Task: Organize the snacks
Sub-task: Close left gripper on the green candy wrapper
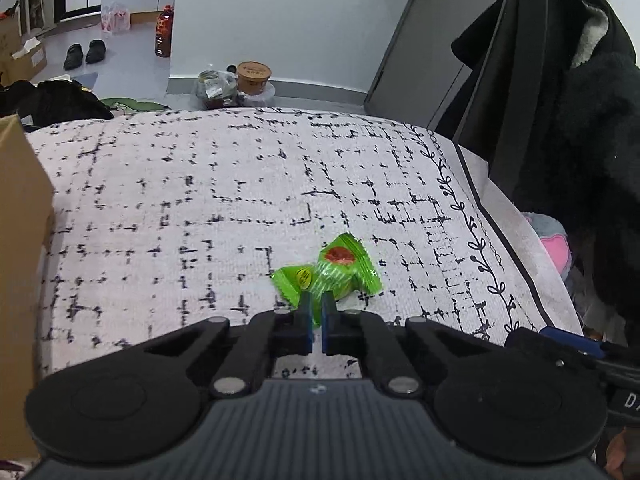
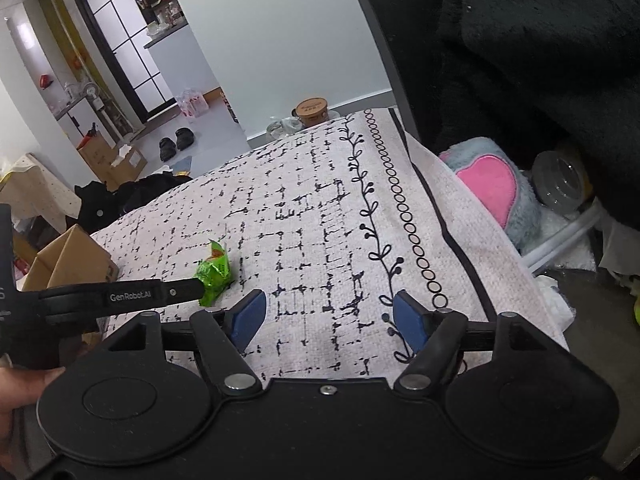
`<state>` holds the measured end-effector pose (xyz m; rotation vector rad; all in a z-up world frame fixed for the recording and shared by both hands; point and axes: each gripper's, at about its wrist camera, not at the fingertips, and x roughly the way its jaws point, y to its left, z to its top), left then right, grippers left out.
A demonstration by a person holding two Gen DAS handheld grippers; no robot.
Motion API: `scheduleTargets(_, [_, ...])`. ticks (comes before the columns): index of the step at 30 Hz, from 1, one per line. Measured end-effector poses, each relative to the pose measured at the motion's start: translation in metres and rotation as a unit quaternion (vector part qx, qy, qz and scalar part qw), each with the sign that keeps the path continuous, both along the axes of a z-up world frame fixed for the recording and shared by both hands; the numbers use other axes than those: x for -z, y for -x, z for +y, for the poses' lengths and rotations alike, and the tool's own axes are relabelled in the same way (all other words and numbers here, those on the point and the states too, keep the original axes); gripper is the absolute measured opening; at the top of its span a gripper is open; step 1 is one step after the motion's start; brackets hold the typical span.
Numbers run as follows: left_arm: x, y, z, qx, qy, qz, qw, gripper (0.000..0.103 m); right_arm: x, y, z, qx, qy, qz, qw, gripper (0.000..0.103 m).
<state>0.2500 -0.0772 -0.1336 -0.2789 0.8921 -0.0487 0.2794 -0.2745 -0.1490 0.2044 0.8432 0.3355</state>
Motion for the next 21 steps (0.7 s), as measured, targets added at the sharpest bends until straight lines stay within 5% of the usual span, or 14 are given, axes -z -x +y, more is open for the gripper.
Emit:
scheduleTargets(8, [-0.008,0.001,0.002,0.006,-0.011,-0.004,0.9999,0.008,-0.002,0.002,0.002,-0.002,-0.001,-0.005,1.000,0.070])
scheduleTargets(10, [-0.007,-0.003,0.000,0.011,-0.013,0.004,0.9998,0.016,-0.001,0.001,0.000,0.000,0.002,-0.004,1.000,0.070])
scheduleTargets(12, [-0.004,-0.006,-0.003,0.010,-0.015,0.007,0.9998,0.041,0.000,-0.001,-0.002,0.005,0.003,-0.004,1.000,0.070])
scheduleTargets(15, [-0.002,-0.009,-0.007,0.006,-0.025,0.000,0.9997,0.064,0.003,-0.005,-0.005,0.012,0.005,-0.002,1.000,0.070])
scheduleTargets(21, [0.005,-0.022,-0.017,0.007,-0.042,0.002,0.9991,0.073,0.004,-0.013,-0.009,0.015,0.018,-0.003,1.000,0.070])
